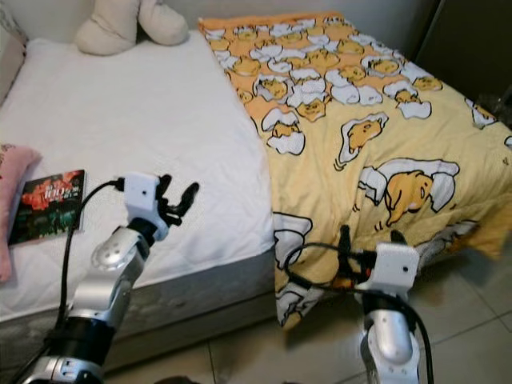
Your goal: Clean up the room
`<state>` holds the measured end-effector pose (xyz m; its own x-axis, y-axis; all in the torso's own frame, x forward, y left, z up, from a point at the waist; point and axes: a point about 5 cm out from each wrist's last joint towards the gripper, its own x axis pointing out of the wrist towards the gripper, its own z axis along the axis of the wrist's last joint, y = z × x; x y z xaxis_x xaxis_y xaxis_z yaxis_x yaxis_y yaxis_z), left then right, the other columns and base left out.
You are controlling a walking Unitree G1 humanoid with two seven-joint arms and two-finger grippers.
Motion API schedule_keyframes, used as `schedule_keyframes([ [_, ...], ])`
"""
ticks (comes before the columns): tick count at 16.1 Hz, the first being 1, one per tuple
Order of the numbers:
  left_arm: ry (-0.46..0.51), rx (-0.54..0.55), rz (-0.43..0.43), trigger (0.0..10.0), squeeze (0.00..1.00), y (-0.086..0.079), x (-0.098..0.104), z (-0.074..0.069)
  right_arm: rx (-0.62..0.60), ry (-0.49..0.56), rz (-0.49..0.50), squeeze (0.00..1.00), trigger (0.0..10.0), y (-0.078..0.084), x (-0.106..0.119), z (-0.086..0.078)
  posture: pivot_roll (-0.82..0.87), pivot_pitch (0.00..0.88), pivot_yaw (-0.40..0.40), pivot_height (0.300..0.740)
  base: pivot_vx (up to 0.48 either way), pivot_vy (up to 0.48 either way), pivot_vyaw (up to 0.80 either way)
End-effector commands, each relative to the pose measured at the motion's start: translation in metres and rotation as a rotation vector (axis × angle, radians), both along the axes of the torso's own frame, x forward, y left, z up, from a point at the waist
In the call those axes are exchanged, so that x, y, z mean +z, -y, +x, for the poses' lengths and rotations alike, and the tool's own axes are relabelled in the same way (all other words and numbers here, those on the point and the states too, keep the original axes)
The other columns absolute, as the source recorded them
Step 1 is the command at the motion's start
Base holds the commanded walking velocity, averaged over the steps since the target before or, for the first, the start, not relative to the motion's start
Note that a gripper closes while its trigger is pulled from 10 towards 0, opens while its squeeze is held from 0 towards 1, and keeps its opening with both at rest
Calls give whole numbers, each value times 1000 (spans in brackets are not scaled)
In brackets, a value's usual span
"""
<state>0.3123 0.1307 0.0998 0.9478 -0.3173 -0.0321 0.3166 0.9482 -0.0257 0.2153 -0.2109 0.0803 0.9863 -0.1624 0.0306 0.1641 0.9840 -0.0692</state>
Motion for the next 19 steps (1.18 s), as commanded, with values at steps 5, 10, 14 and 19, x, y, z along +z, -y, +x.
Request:
schedule_keyframes([
  [5,6,9,-22,10000,706,7,4,-6,54,-9,34,306,10000,-8,-3,13,51,46,-14,740,0,0,0],
  [10,-39,89,13,10000,1000,0,-9,-14,78,1,21,306,10000,-3,0,18,68,30,-54,740,0,0,0],
  [14,-22,98,33,10000,0,0,-4,-8,105,17,12,306,10000,-5,5,30,82,13,-68,740,0,0,0],
  [19,-16,203,-20,10000,1000,-13,-3,-2,88,46,32,306,10000,-1,10,33,62,0,-58,740,0,0,0],
])
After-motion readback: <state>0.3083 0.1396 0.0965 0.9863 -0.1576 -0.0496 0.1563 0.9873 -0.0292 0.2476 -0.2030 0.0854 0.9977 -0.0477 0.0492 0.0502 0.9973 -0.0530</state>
